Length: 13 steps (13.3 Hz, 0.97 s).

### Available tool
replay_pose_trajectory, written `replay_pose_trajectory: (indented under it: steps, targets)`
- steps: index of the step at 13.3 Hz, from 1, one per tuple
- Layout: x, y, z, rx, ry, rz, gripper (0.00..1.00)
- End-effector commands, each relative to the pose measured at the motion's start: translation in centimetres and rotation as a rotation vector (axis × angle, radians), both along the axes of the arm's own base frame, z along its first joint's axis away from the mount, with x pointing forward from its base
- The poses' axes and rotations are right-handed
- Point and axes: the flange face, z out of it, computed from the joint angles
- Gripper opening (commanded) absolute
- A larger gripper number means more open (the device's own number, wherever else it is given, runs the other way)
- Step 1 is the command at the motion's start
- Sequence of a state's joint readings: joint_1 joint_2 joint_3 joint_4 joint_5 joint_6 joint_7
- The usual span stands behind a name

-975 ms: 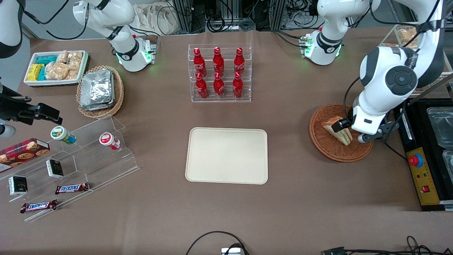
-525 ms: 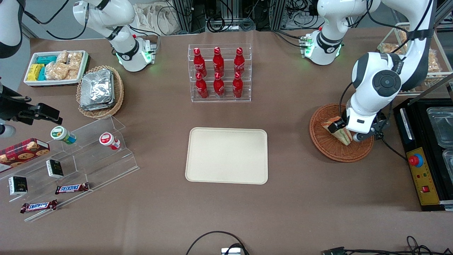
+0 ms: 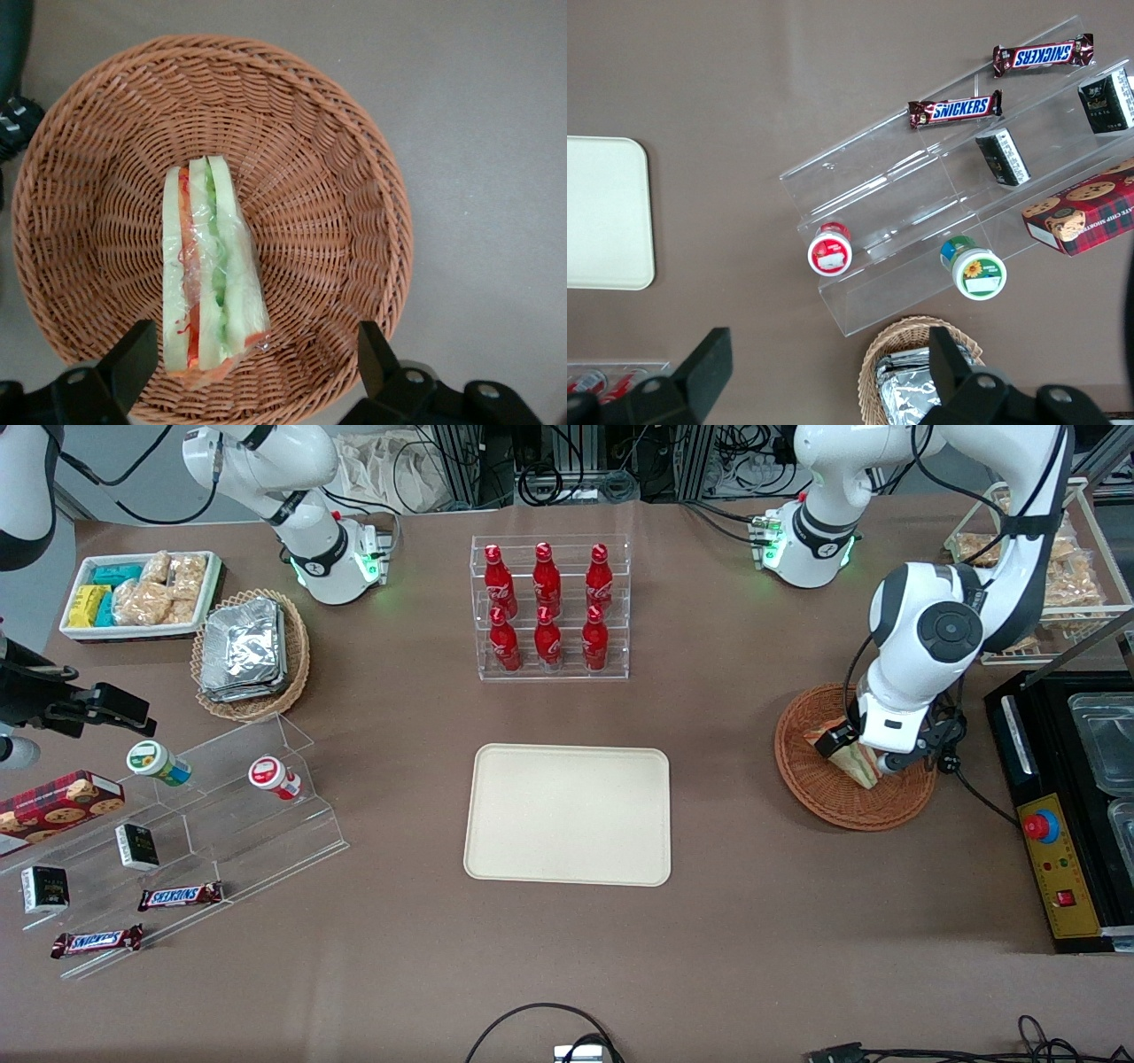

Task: Place sandwich from basket to tray
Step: 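Lower the open left gripper around the sandwich's upright edge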

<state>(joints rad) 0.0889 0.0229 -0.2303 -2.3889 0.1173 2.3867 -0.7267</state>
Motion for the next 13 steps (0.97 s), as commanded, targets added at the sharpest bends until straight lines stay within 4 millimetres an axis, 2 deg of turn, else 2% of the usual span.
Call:
replay_pose_trajectory:
  steps: [1, 4, 13]
  targets:
    - [-1.0, 1.2, -0.5, 0.009, -0.031, 0.032, 1.0]
    - [-1.5, 2.2, -1.3, 0.008, -0.037, 0.046, 1.0]
    - [-3.0, 2.5, -4.6, -0.022, -0.07, 0.088, 1.0]
